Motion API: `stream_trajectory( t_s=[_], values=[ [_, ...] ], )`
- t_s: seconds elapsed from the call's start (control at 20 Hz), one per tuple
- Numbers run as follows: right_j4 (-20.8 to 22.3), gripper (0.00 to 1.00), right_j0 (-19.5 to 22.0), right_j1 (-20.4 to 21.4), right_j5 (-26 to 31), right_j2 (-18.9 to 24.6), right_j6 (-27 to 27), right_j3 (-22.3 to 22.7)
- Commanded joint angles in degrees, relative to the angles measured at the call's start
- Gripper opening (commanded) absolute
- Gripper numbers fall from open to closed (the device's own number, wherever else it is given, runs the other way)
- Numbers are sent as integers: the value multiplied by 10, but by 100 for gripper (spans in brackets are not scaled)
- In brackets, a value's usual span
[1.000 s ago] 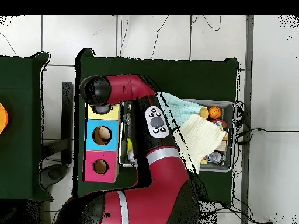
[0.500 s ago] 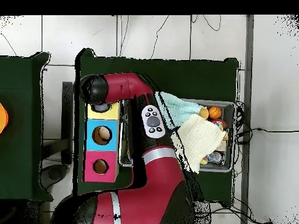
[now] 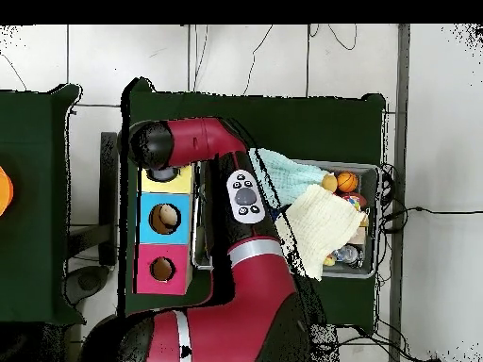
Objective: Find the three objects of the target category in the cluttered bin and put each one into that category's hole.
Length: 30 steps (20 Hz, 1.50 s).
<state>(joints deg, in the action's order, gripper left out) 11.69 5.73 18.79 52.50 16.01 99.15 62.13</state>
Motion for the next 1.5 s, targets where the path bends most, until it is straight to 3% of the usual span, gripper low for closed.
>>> stream_trajectory(
  t_s=[0.05, 0.1, 0.6, 0.8, 1.0, 1.2, 1.5],
  values=[
    [36, 0, 9, -85, -86, -17, 49, -8],
    [34, 100, 9, -83, -83, -18, 51, -5],
    [26, 100, 14, -83, -63, -11, 33, -11],
    [23, 100, 12, -62, -62, -19, 51, 4],
    [6, 100, 10, -3, -36, -22, 67, 43],
    [-19, 100, 12, 83, 21, -23, 65, 85],
    [-36, 100, 5, 146, 94, -32, 63, 84]
  ],
)
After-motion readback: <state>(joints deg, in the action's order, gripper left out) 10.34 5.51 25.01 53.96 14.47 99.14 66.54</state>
